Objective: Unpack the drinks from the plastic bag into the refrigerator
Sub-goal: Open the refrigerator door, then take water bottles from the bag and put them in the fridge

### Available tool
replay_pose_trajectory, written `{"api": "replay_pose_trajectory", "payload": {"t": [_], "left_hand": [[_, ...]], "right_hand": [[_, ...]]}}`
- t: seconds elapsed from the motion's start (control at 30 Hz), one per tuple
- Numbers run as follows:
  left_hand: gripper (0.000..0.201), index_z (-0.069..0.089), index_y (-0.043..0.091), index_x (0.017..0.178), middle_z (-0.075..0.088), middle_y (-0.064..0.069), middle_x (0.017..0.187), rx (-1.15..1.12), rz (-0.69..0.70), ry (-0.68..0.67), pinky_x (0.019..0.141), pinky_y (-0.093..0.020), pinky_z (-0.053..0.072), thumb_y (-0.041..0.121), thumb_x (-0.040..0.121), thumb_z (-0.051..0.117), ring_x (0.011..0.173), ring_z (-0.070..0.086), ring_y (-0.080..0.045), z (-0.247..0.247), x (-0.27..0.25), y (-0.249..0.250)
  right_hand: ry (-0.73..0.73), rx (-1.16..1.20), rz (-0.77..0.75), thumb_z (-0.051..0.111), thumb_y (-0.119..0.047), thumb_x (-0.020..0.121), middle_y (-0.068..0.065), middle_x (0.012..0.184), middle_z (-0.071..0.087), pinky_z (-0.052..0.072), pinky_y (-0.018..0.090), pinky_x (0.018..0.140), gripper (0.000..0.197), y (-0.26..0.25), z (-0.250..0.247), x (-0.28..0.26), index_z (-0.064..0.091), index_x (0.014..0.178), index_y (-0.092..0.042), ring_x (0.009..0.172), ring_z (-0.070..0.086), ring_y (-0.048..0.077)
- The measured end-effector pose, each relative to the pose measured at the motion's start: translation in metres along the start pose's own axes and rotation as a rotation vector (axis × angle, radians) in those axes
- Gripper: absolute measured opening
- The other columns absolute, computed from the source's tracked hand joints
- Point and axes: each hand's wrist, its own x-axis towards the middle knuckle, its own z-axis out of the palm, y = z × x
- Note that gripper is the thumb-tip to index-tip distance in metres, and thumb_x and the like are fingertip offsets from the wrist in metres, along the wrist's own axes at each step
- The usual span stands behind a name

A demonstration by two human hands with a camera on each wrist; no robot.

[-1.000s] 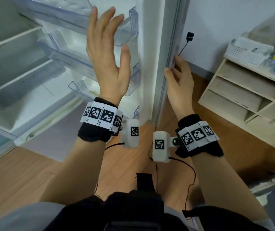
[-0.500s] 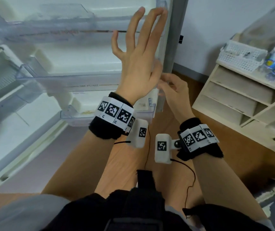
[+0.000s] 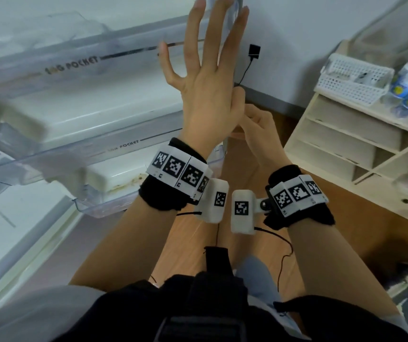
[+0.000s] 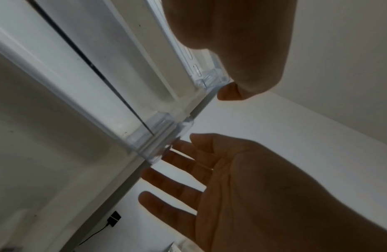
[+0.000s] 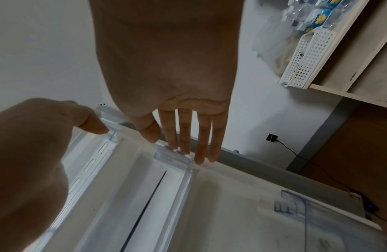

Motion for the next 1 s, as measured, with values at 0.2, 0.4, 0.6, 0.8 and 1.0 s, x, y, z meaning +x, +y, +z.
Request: {"api": "replay_pose_trajectory", "payload": {"t": [0.2, 0.4, 0.6, 0.8, 1.0], "left_hand": [[0.034, 0.074, 0.014, 0.091, 0.07, -0.012, 0.114, -0.351, 0.133, 0.332, 0.097, -0.041, 0.032, 0.001, 0.065, 0.058, 0.121, 0.04, -0.034, 0.044, 0.005, 0.009], [0.02, 0.073, 0.003, 0.078, 0.072, -0.01, 0.091, -0.575, 0.046, 0.05, 0.082, -0.022, 0.046, -0.001, 0.078, 0.054, 0.094, 0.063, -0.026, 0.115, 0.023, 0.05], [0.023, 0.073, 0.008, 0.089, 0.07, -0.006, 0.094, -0.546, -0.204, -0.22, 0.075, -0.041, 0.055, 0.008, 0.083, 0.051, 0.089, 0.065, -0.02, 0.192, 0.065, 0.083], [0.023, 0.074, 0.013, 0.093, 0.072, -0.001, 0.096, -0.543, -0.423, -0.355, 0.082, -0.03, 0.056, 0.012, 0.085, 0.051, 0.087, 0.066, -0.011, 0.268, 0.096, 0.087], [0.023, 0.074, 0.016, 0.095, 0.073, 0.001, 0.094, -0.488, -0.59, -0.413, 0.084, -0.032, 0.056, 0.012, 0.089, 0.052, 0.088, 0.067, -0.012, 0.347, 0.138, 0.058]], "right_hand": [[-0.14, -0.008, -0.024, 0.048, -0.022, 0.098, 0.001, 0.103, 0.07, 0.054, 0.034, 0.092, 0.027, 0.001, -0.043, 0.033, 0.065, 0.115, -0.009, 0.094, 0.067, 0.013], [-0.149, 0.016, -0.028, 0.052, -0.016, 0.096, 0.008, 0.102, 0.07, 0.055, 0.036, 0.091, 0.025, 0.014, -0.113, 0.089, 0.065, 0.113, -0.003, 0.091, 0.068, 0.016], [-0.165, -0.068, -0.029, 0.051, -0.014, 0.096, 0.008, 0.106, 0.07, 0.056, 0.028, 0.087, 0.023, 0.024, -0.19, 0.158, 0.065, 0.113, -0.007, 0.096, 0.068, 0.017], [-0.179, -0.102, -0.042, 0.051, -0.012, 0.095, 0.01, 0.105, 0.071, 0.055, 0.019, 0.083, 0.021, 0.045, -0.225, 0.234, 0.066, 0.11, -0.008, 0.096, 0.068, 0.013], [-0.222, -0.099, -0.076, 0.05, -0.01, 0.095, 0.01, 0.1, 0.07, 0.054, 0.013, 0.075, 0.022, 0.067, -0.22, 0.338, 0.066, 0.109, -0.003, 0.087, 0.067, 0.005]]}}
